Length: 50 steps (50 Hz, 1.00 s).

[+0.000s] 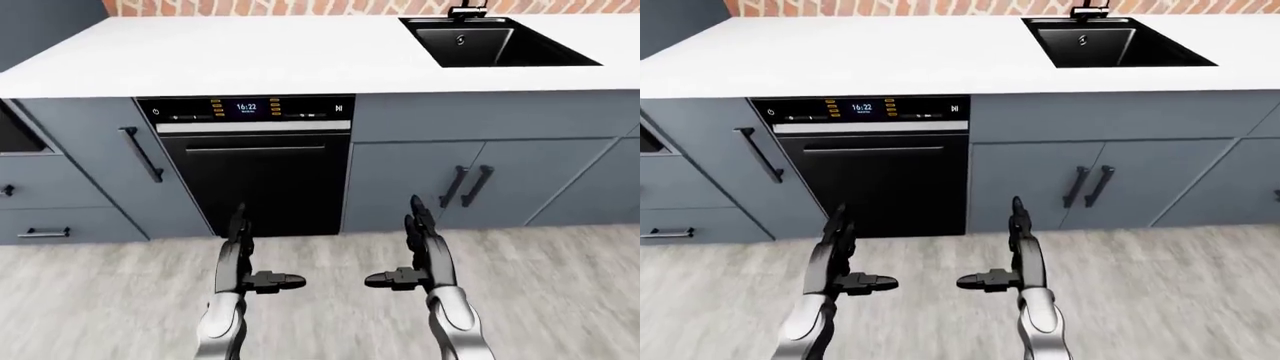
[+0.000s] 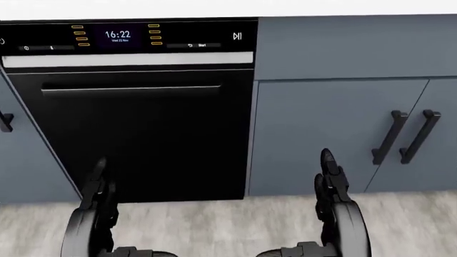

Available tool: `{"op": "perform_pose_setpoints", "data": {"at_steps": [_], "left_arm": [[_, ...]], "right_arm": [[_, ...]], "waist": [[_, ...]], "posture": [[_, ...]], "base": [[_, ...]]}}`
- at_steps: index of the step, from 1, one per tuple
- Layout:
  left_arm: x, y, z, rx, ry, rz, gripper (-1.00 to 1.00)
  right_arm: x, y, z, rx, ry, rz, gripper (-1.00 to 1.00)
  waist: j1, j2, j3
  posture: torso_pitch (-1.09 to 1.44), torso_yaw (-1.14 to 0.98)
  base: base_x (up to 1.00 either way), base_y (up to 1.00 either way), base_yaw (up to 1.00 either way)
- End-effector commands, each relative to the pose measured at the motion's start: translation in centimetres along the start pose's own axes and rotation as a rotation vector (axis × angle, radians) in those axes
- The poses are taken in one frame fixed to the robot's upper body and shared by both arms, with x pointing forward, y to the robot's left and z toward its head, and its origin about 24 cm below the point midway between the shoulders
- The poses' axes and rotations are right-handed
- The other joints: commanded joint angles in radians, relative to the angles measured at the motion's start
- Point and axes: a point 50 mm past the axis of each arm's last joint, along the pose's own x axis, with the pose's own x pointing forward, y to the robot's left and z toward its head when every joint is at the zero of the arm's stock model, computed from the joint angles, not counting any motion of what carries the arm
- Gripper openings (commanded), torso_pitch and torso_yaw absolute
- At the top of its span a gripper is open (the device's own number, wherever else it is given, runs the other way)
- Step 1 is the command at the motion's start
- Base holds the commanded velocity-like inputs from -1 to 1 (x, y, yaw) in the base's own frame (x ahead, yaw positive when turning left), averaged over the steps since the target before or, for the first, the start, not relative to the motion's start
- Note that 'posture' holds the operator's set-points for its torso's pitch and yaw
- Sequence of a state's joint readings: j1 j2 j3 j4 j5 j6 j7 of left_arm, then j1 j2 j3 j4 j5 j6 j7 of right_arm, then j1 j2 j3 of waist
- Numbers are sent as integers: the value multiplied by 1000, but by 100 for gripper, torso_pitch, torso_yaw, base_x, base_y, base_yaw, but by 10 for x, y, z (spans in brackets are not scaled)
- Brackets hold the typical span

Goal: Navigate to the shelves.

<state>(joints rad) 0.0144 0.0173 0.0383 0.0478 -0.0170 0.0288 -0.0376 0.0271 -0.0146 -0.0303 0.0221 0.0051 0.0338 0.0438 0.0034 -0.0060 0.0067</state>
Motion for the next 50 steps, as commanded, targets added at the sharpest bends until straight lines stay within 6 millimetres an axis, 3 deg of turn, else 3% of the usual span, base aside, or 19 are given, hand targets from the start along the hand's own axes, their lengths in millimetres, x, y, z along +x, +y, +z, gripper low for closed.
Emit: {"op": "perform_pose_setpoints", "data": {"at_steps": [1,10,11,13,29,37,42,44,46,47,50], "left_arm": [[3,-1,17,3,-90,-5,100],[3,-1,17,3,-90,-5,100],[3,-1,17,3,-90,-5,100],[3,-1,17,3,-90,-5,100],[3,-1,17,3,-90,-5,100],[3,-1,17,3,-90,-5,100],[3,-1,17,3,-90,-5,100],[3,-1,17,3,-90,-5,100],[3,-1,17,3,-90,-5,100],[3,-1,17,3,-90,-5,100],[3,-1,17,3,-90,-5,100]], "right_arm": [[3,1,18,-3,-90,5,100],[2,1,18,-4,-88,7,100],[2,2,18,-4,-88,8,100],[4,1,17,-3,-88,8,100],[3,2,18,-5,-86,13,100],[2,2,19,-4,-88,14,100],[2,2,18,-5,-87,14,100],[4,2,17,-5,-87,13,100],[4,2,17,-4,-86,13,100],[4,2,17,-4,-87,13,100],[4,2,16,-4,-86,13,100]], "waist": [[0,0,-18],[-2,1,-11],[-3,7,-25],[-3,10,-2],[-20,29,16],[-19,-16,12],[-19,7,8],[-15,37,15],[-12,86,14],[-8,59,18],[-7,65,15]], "posture": [[0,0],[0,0],[0,0],[0,0],[0,0],[0,0],[0,0],[0,0],[0,0],[0,0],[0,0]], "base": [[0,0,0],[0,0,-1],[0,0,-9],[0,0,-14],[-1,0,-20],[-2,0,-24],[-2,0,-23],[-2,0,-24],[-5,0,-34],[-5,0,-34],[-5,0,-34]]}}
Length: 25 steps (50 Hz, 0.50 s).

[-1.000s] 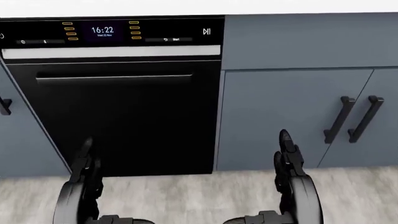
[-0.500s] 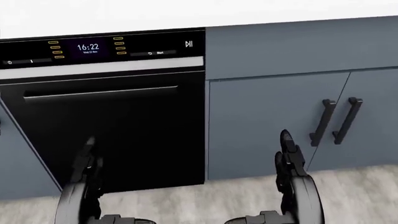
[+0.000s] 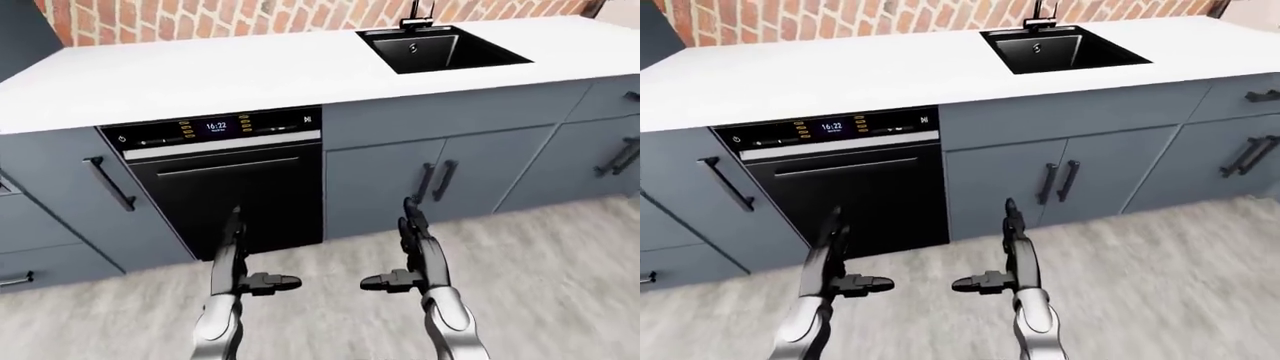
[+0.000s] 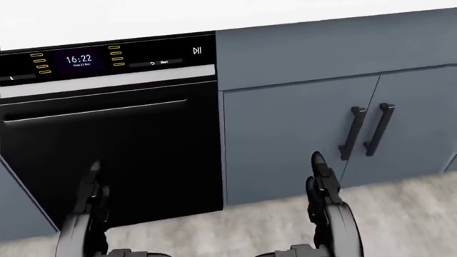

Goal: Navigate to the shelves.

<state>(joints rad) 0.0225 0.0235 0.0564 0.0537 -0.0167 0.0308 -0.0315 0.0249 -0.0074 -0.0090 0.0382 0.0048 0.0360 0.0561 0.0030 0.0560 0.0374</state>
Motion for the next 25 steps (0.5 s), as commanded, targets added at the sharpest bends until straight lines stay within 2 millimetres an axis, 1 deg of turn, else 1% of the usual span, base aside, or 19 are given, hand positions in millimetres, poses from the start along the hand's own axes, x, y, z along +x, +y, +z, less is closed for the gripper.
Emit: {"op": "perform_pose_setpoints", "data": {"at_steps": [1,3,6,8,9,10,11,12,13,14,16,20,21,22,23,24,25], "left_arm": [[4,-8,21,-3,-105,-32,100],[4,-8,21,-3,-105,-32,100],[4,-8,21,-3,-105,-32,100],[4,-8,21,-3,-105,-32,100],[4,-8,21,-3,-105,-32,100],[4,-8,21,-3,-105,-32,100],[4,-8,21,-3,-105,-32,100],[4,-8,21,-3,-105,-32,100],[4,-8,21,-3,-105,-32,100],[4,-8,21,-3,-105,-32,100],[4,-8,21,-3,-105,-32,100],[4,-8,21,-3,-105,-32,100],[4,-8,21,-3,-105,-32,100],[4,-8,21,-3,-105,-32,100],[4,-8,21,-3,-105,-32,100],[4,-8,21,-3,-105,-32,100],[4,-8,21,-3,-105,-32,100]], "right_arm": [[3,-6,20,-12,-103,-21,100],[3,-6,20,-12,-104,-20,100],[2,-5,21,-11,-104,-19,100],[3,-6,20,-12,-104,-19,100],[3,-6,20,-12,-104,-19,100],[3,-6,21,-12,-104,-18,100],[3,-5,21,-12,-104,-18,100],[2,-5,21,-12,-105,-18,100],[1,-5,22,-12,-105,-18,100],[1,-5,22,-12,-104,-18,100],[1,-5,22,-12,-104,-19,100],[1,-5,22,-12,-105,-18,100],[1,-5,22,-11,-105,-19,100],[1,-5,22,-11,-105,-18,100],[1,-5,22,-11,-105,-18,100],[0,-5,23,-10,-105,-19,100],[0,-5,23,-10,-105,-19,100]], "waist": [[-7,-1,-20],[-6,-15,-23],[-1,-43,-20],[0,-71,-25],[0,-91,-25],[-2,-121,-35],[-2,-125,-46],[-14,-99,-30],[-11,-106,-25],[-17,-101,-28],[-16,-85,-31],[-6,-52,-12],[-5,-42,-13],[-3,-28,-11],[-2,-8,-11],[-1,21,-20],[6,59,-36]], "posture": [[0,0],[0,0],[0,0],[0,0],[0,0],[0,0],[0,0],[0,0],[0,0],[0,0],[0,0],[0,0],[0,0],[0,0],[0,0],[0,0],[0,0]], "base": [[-5,0,-35],[-5,0,-33],[-6,0,-31],[-5,0,-31],[-6,0,-31],[-6,0,-31],[-6,0,-32],[-5,0,-31],[-5,0,-31],[-6,0,-30],[-6,0,-31],[-6,0,-31],[-5,0,-31],[-5,0,-31],[-6,0,-31],[-6,0,-31],[-6,0,-30]]}}
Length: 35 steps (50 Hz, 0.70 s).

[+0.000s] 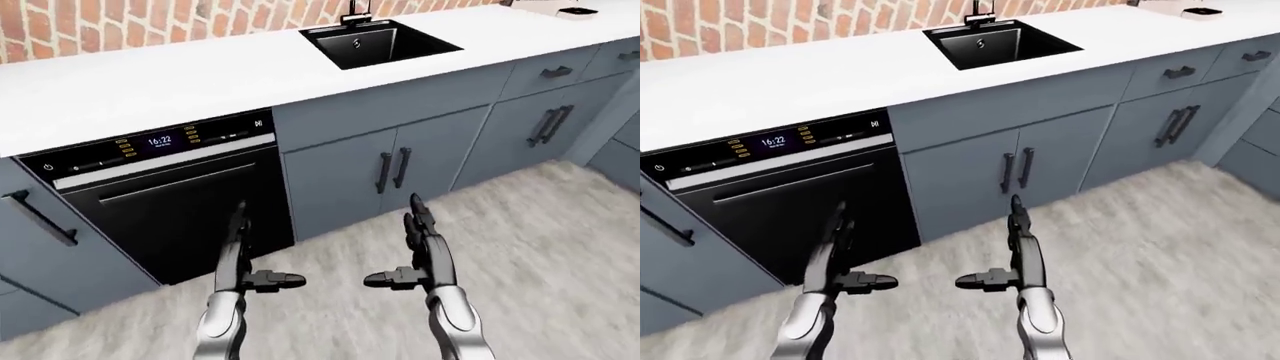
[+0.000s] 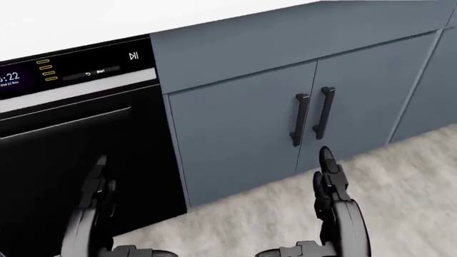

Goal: Navigate to the shelves.

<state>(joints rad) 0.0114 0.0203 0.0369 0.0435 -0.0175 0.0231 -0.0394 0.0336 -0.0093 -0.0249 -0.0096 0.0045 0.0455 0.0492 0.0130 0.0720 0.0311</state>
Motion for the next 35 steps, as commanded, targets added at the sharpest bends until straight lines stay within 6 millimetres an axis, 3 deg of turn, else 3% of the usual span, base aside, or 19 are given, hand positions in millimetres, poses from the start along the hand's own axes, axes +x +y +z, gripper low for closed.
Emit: {"op": "perform_pose_setpoints", "data": {"at_steps": [1,2,3,6,8,12,13,14,15,17,19,25,27,28,29,30,31,35], "left_arm": [[3,-1,15,0,-77,-1,100],[3,-1,15,0,-77,-1,100],[3,-1,15,0,-77,-1,100],[3,-1,15,0,-77,-1,100],[3,-1,15,0,-77,-1,100],[3,-1,15,0,-77,-1,100],[3,-1,15,0,-77,-1,100],[3,-1,15,0,-77,-1,100],[3,-1,15,0,-77,-1,100],[3,-1,15,0,-77,-1,100],[3,-1,15,0,-77,-1,100],[3,-1,15,0,-77,-1,100],[3,-1,15,0,-77,-1,100],[3,-1,15,0,-77,-1,100],[3,-1,15,0,-77,-1,100],[3,-1,15,0,-77,-1,100],[3,-1,15,0,-77,-1,100],[3,-1,15,0,-77,-1,100]], "right_arm": [[2,0,14,-7,-76,6,100],[3,0,14,-6,-76,6,100],[3,-1,13,-5,-76,5,100],[2,0,15,-2,-76,3,100],[2,-1,16,0,-75,1,100],[3,-1,15,3,-75,-2,100],[3,-1,15,4,-74,-3,100],[4,-2,14,5,-75,-5,100],[4,-2,14,6,-75,-6,100],[6,-2,13,7,-75,-6,100],[4,-2,14,8,-74,-8,100],[6,-4,13,13,-72,-12,100],[6,-4,13,13,-72,-12,100],[6,-4,13,13,-72,-12,100],[5,-3,13,12,-72,-11,100],[6,-3,13,11,-72,-10,100],[6,-3,13,10,-73,-9,100],[4,-2,14,6,-74,-4,100]], "waist": [[5,-18,-10],[-4,3,-9],[-5,1,-15],[-9,-22,-25],[-7,-43,-19],[-8,-101,-18],[-10,-126,-21],[-16,-165,-37],[-26,-126,-27],[-26,-124,-27],[-28,-108,-31],[-15,-52,-5],[-13,-14,-4],[-10,18,-17],[-6,11,-20],[-1,-6,-9],[-8,-1,-2],[-10,-28,-20]], "posture": [[0,0],[0,0],[0,0],[0,0],[0,0],[0,0],[0,0],[0,0],[0,0],[0,0],[0,0],[0,0],[0,0],[0,0],[0,0],[0,0],[0,0],[0,0]], "base": [[-6,0,-32],[-6,0,-31],[-6,0,-31],[-7,0,-31],[-6,0,-30],[-5,0,-30],[-7,0,-30],[-6,0,-31],[-6,0,-32],[-5,0,-31],[-6,0,-31],[-6,0,-31],[-5,0,-31],[-7,0,-31],[-6,0,-31],[-5,0,-30],[-7,0,-31],[-5,0,-31]]}}
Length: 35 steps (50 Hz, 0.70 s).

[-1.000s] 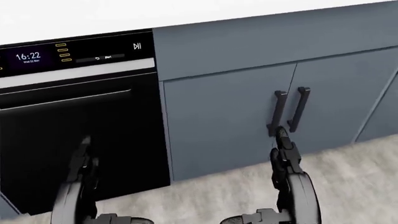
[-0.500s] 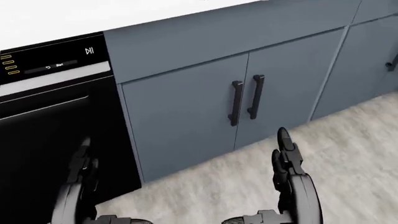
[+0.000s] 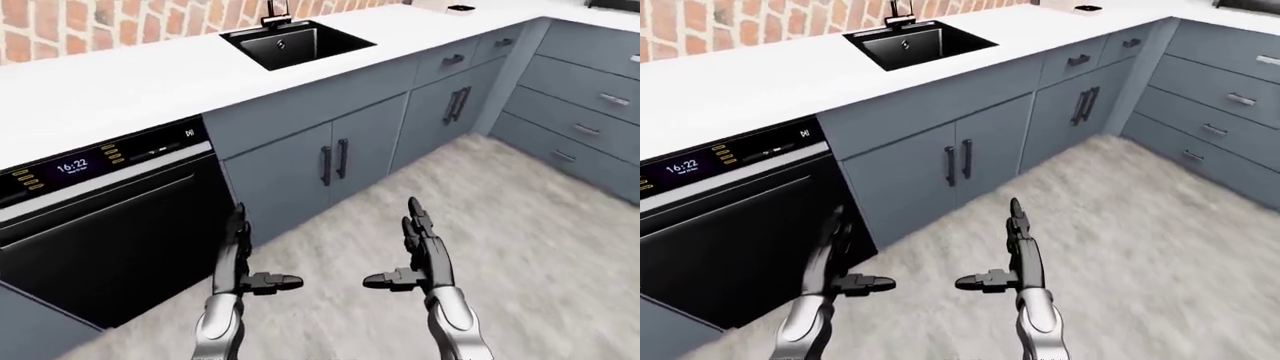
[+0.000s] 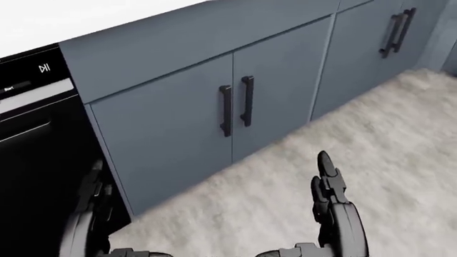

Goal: Navigate to the shelves.

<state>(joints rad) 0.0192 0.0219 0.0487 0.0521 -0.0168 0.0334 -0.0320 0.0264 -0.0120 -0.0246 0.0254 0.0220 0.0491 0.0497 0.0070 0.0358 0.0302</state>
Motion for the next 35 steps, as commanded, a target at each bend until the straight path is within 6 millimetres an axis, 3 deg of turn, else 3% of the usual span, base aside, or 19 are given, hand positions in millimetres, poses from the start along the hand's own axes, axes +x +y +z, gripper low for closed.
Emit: {"op": "perform_pose_setpoints", "data": {"at_steps": [1,6,7,8,9,10,13,19,21,23,24,26,28,35], "left_arm": [[4,-5,20,-2,-103,-23,100],[4,-5,20,-2,-103,-23,100],[4,-5,20,-2,-103,-23,100],[4,-5,20,-2,-103,-23,100],[4,-5,20,-2,-103,-23,100],[4,-5,20,-2,-103,-23,100],[4,-5,20,-2,-103,-23,100],[4,-5,20,-2,-103,-23,100],[4,-5,20,-2,-103,-23,100],[4,-5,20,-2,-103,-23,100],[4,-5,20,-2,-103,-23,100],[4,-5,20,-2,-103,-23,100],[4,-5,20,-2,-103,-23,100],[4,-5,20,-2,-103,-23,100]], "right_arm": [[2,-2,21,-12,-105,-5,100],[3,-1,20,-15,-107,-1,100],[3,-1,20,-15,-107,-1,100],[2,-1,21,-15,-107,0,100],[2,-1,21,-15,-108,0,100],[3,-1,20,-15,-107,0,100],[2,-1,20,-15,-108,1,100],[3,-1,20,-16,-108,2,100],[4,-1,19,-16,-108,3,100],[2,-1,20,-16,-109,3,100],[4,-1,19,-16,-109,3,100],[3,-1,19,-16,-109,3,100],[3,-1,19,-16,-109,2,100],[2,-1,20,-12,-108,0,100]], "waist": [[-4,-1,-15],[-3,-67,-16],[-6,-93,-21],[-11,-133,-35],[-20,-91,-23],[-16,-95,-25],[-22,-74,-29],[-9,-23,-4],[-6,9,-3],[-2,72,-24],[8,22,-10],[0,35,-10],[-3,23,-18],[-2,-53,-16]], "posture": [[0,0],[0,0],[0,0],[0,0],[0,0],[0,0],[0,0],[0,0],[0,0],[0,0],[0,0],[0,0],[0,0],[0,0]], "base": [[-7,0,-30],[-5,0,-31],[-6,0,-31],[-5,0,-30],[-7,0,-30],[-6,0,-30],[-5,0,-30],[-6,0,-30],[-6,0,-30],[-6,0,-30],[-7,0,-30],[-5,0,-30],[-5,0,-30],[-6,0,-30]]}}
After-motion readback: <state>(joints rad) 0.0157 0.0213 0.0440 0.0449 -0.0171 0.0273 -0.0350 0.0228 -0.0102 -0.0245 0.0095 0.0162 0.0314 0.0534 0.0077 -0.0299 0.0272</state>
